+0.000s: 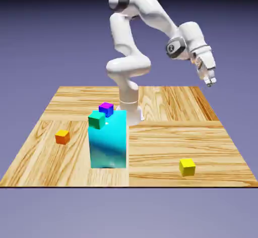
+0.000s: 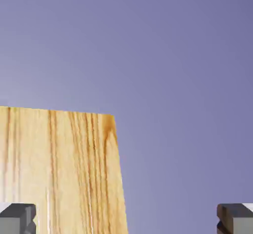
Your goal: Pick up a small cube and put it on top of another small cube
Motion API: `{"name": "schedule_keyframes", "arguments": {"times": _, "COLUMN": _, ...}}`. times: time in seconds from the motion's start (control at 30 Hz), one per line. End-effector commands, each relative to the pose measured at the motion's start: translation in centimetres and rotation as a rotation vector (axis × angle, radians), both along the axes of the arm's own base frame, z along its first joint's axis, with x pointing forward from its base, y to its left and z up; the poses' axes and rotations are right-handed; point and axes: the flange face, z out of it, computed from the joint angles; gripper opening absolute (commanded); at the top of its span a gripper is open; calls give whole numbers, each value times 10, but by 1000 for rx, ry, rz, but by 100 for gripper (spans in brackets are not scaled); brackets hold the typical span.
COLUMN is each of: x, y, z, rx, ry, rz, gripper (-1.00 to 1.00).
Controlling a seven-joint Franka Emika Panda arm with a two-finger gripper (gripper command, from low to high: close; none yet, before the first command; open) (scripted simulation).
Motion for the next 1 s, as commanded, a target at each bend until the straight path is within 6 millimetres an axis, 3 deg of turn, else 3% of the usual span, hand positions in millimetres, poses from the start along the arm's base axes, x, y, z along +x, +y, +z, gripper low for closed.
{"name": "schedule_keyframes", "arguments": {"times": 0.0, "x": -24, "y": 14, "z": -3, "rx": -41, "ry": -23, "rz": 96, "gripper": 0}}
{"name": "schedule_keyframes", "arguments": {"times": 0.13, "x": -127, "y": 53, "z": -17, "rx": -195, "ry": -129, "rz": 478, "gripper": 0}}
{"name": "schedule_keyframes", "arguments": {"times": 0.23, "x": -210, "y": 64, "z": -30, "rx": -299, "ry": -224, "rz": 766, "gripper": 0}}
{"name": "schedule_keyframes", "arguments": {"times": 0.33, "x": -295, "y": 58, "z": -43, "rx": -395, "ry": -332, "rz": 1052, "gripper": 0}}
{"name": "schedule_keyframes", "arguments": {"times": 0.43, "x": -377, "y": 35, "z": -58, "rx": -483, "ry": -455, "rz": 1335, "gripper": 0}}
{"name": "schedule_keyframes", "arguments": {"times": 0.57, "x": -477, "y": -19, "z": -78, "rx": -586, "ry": -644, "rz": 1707, "gripper": 0}}
{"name": "schedule_keyframes", "arguments": {"times": 0.7, "x": -561, "y": -99, "z": -100, "rx": -672, "ry": -866, "rz": 2067, "gripper": 0}}
{"name": "schedule_keyframes", "arguments": {"times": 0.83, "x": -621, "y": -199, "z": -122, "rx": -739, "ry": -1128, "rz": 2408, "gripper": 0}}
{"name": "schedule_keyframes", "arguments": {"times": 0.93, "x": -648, "y": -282, "z": -139, "rx": -776, "ry": -1356, "rz": 2647, "gripper": 0}}
{"name": "schedule_keyframes", "arguments": {"times": 0.97, "x": -653, "y": -312, "z": -144, "rx": 768, "ry": 1407, "rz": -2661, "gripper": 0}}
